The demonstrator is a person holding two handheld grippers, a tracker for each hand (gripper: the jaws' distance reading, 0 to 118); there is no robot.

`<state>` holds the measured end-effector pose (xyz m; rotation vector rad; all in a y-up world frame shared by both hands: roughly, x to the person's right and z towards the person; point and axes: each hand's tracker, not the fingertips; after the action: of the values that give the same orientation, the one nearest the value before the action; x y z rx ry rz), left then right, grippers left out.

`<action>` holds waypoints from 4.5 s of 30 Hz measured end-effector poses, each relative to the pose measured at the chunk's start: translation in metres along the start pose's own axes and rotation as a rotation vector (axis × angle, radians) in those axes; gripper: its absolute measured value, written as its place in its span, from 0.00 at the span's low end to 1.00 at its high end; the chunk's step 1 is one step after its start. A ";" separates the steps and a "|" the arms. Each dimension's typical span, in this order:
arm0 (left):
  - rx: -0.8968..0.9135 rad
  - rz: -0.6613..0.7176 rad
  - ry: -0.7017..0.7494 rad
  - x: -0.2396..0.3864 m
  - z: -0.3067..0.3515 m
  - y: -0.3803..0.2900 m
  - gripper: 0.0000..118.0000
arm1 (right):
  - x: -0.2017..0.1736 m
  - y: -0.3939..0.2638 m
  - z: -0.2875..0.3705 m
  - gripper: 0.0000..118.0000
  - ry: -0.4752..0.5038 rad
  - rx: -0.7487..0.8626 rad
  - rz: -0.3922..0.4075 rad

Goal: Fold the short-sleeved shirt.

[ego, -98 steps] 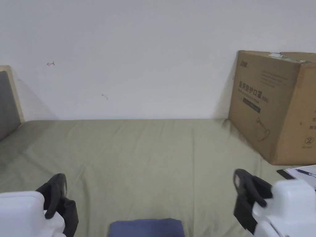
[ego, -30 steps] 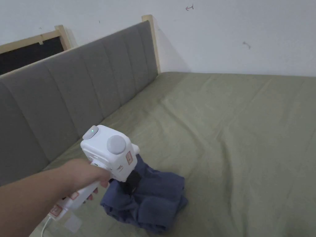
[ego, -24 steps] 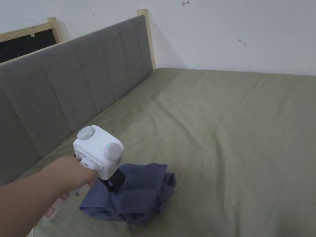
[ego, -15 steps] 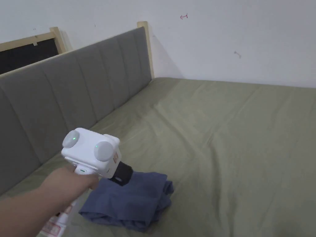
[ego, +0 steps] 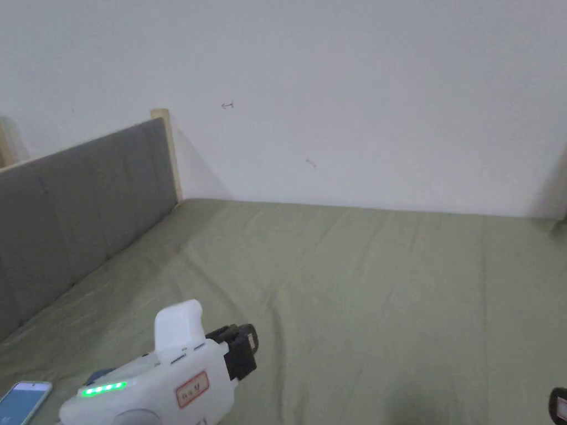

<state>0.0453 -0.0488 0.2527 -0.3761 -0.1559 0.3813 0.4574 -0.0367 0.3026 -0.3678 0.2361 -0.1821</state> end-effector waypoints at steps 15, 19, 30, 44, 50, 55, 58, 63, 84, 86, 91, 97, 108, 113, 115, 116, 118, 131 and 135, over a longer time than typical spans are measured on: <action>0.565 -0.387 0.096 0.127 0.075 -0.021 0.00 | -0.023 0.014 0.069 0.00 -0.322 0.714 0.338; 0.462 -0.399 0.165 0.119 0.053 -0.046 0.00 | -0.011 -0.008 0.042 0.00 -0.382 0.500 0.258; 0.420 -0.447 0.148 0.125 0.050 -0.061 0.00 | -0.009 -0.020 0.045 0.00 -0.358 0.464 0.245; 0.448 -0.375 0.102 0.124 0.064 -0.046 1.00 | -0.013 -0.011 0.050 1.00 -0.343 0.469 0.238; 0.416 -0.351 0.096 0.116 0.063 -0.042 1.00 | -0.014 -0.010 0.048 1.00 -0.340 0.449 0.239; 0.384 -0.332 0.079 0.114 0.063 -0.037 1.00 | -0.016 -0.009 0.047 1.00 -0.340 0.446 0.227; 0.383 -0.329 0.077 0.114 0.062 -0.038 1.00 | -0.019 -0.010 0.044 1.00 -0.345 0.435 0.243; 0.383 -0.363 0.127 0.118 0.055 -0.042 1.00 | -0.021 -0.012 0.043 1.00 -0.347 0.426 0.249; 0.305 -0.344 0.170 0.125 0.047 -0.042 1.00 | -0.025 -0.015 0.039 1.00 -0.349 0.394 0.259; 0.277 -0.361 0.172 0.127 0.046 -0.041 1.00 | -0.026 -0.015 0.038 1.00 -0.348 0.391 0.260; 0.244 -0.355 0.148 0.130 0.044 -0.045 1.00 | -0.028 -0.017 0.037 1.00 -0.342 0.383 0.271; 0.186 -0.314 0.111 0.133 0.042 -0.046 1.00 | -0.027 -0.018 0.035 1.00 -0.338 0.382 0.283; 0.156 -0.266 0.155 0.130 0.035 -0.044 1.00 | -0.023 -0.018 0.032 1.00 -0.334 0.372 0.271; 0.146 -0.271 0.142 0.128 0.034 -0.046 1.00 | -0.021 -0.019 0.031 1.00 -0.335 0.363 0.262; 0.146 -0.269 0.143 0.129 0.034 -0.046 1.00 | -0.022 -0.019 0.030 1.00 -0.336 0.362 0.261; 0.148 -0.270 0.144 0.129 0.034 -0.045 1.00 | -0.022 -0.019 0.031 1.00 -0.336 0.363 0.261; 0.152 -0.273 0.148 0.130 0.035 -0.045 1.00 | -0.023 -0.019 0.031 1.00 -0.335 0.362 0.262; 0.169 -0.277 0.147 0.130 0.044 -0.043 1.00 | -0.028 -0.019 0.036 1.00 -0.335 0.360 0.273; 0.181 -0.276 0.156 0.130 0.050 -0.042 1.00 | -0.032 -0.018 0.040 1.00 -0.334 0.367 0.279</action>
<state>0.1676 -0.0181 0.3249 -0.2004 -0.0190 0.0917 0.4352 -0.0331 0.3519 0.0048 -0.0780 0.1120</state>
